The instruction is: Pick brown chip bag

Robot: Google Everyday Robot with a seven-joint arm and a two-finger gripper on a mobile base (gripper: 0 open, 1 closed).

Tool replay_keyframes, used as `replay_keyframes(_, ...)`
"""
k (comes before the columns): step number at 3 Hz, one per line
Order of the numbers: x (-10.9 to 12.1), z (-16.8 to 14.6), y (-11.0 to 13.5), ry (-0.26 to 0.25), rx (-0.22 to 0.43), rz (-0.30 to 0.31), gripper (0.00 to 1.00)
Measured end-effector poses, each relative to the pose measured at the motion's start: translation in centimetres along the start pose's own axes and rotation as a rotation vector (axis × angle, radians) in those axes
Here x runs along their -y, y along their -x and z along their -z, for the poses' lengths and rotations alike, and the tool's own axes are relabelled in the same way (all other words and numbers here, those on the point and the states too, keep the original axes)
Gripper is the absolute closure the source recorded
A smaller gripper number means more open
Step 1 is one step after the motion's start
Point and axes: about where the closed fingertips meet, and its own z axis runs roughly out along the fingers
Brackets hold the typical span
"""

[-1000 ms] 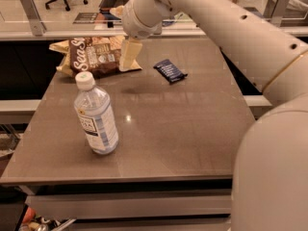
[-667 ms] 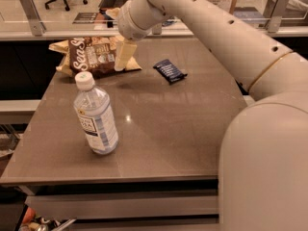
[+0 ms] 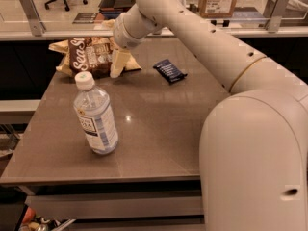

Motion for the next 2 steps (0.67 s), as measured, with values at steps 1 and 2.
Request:
replay_keyframes(1, -1.0, -2.1, -0.2, 0.045, 0.004, -0.003, 0.0)
replay_keyframes(2, -1.4, -3.2, 0.1, 0.067, 0.019, 0.006, 0.18)
